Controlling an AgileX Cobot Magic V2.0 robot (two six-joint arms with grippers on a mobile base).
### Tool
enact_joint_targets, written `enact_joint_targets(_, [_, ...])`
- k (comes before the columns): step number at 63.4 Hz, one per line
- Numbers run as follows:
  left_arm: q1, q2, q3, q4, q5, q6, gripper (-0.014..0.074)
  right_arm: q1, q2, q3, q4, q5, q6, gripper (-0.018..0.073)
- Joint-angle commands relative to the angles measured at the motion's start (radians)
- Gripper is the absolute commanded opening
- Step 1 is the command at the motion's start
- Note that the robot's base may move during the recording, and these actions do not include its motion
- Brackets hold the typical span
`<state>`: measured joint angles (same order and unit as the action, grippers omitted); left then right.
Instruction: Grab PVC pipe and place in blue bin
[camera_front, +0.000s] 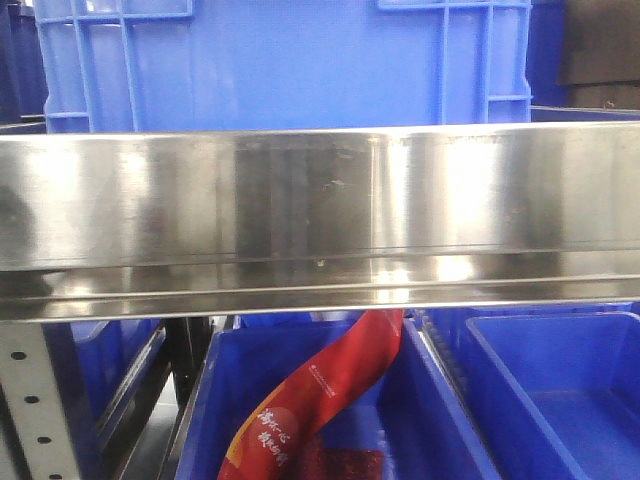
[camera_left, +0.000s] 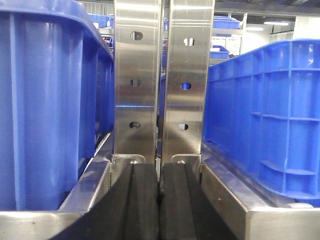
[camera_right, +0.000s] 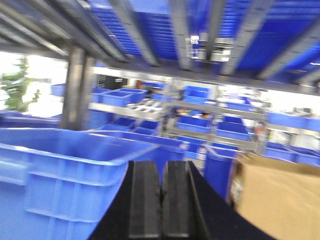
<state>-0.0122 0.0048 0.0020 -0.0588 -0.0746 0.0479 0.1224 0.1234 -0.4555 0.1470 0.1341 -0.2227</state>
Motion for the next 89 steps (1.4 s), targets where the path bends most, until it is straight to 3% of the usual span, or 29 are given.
enact_joint_targets(1, [0.0, -0.005, -0.002, 0.004, -0.023, -0.008, -0.0111, -0.024, -0.022, 0.025, -0.007, -0.03, 0.053, -0.0162])
enact_joint_targets(7, [0.0, -0.005, -0.002, 0.004, -0.023, -0.008, -0.0111, -0.046, -0.042, 0.065, -0.007, -0.028, 0.105, -0.0162])
enact_joint_targets(17, [0.0, -0.005, -0.002, 0.004, -0.023, -0.008, -0.0111, -0.096, -0.072, 0.108, -0.015, -0.027, 0.104, -0.0162])
enact_joint_targets(42, [0.0, -0.005, -0.002, 0.004, -0.023, -0.008, -0.0111, -0.19, -0.118, 0.205, -0.133, -0.032, 0.104, -0.0162])
enact_joint_targets(89, [0.0, -0.005, -0.002, 0.004, -0.023, -0.008, -0.0111, -0.245, -0.123, 0.309, -0.137, -0.069, 0.105, -0.0162])
